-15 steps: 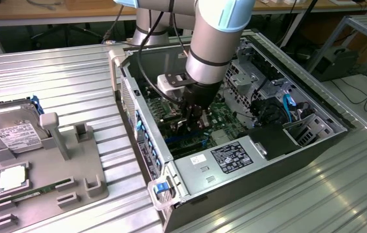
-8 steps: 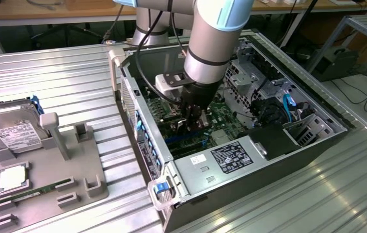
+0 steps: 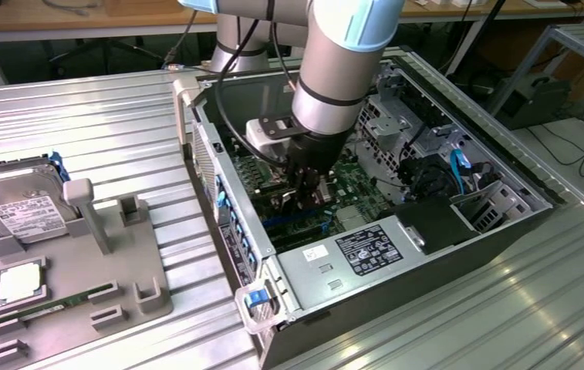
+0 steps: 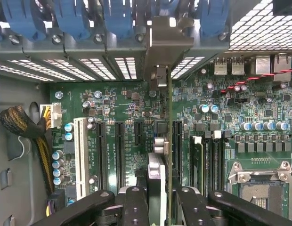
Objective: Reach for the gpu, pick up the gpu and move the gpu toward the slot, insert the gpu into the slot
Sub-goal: 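Insert the gpu into the slot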
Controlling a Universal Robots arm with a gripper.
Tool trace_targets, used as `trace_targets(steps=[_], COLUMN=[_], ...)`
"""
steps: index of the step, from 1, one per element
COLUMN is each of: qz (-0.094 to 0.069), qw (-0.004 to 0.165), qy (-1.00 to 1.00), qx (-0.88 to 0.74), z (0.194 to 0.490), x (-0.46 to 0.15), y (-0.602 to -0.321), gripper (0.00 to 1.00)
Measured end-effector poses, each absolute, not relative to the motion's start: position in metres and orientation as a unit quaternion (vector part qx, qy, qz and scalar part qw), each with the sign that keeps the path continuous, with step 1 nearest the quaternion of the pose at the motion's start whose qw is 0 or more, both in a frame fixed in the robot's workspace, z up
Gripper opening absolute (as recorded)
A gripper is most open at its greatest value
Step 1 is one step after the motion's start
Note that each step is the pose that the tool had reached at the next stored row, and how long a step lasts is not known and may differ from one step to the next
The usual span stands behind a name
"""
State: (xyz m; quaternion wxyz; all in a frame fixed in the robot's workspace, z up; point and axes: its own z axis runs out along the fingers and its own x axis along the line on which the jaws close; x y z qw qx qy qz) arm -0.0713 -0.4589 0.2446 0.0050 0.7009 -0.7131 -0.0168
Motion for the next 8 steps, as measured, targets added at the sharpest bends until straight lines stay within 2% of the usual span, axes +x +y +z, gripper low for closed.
trace_targets(steps=[8], qz=[-0.016], qw=[0.005], qy=[-0.713], qx=[0.701], z=[0.2436], x=[-0.0767], y=[-0.4589], gripper=[0.28])
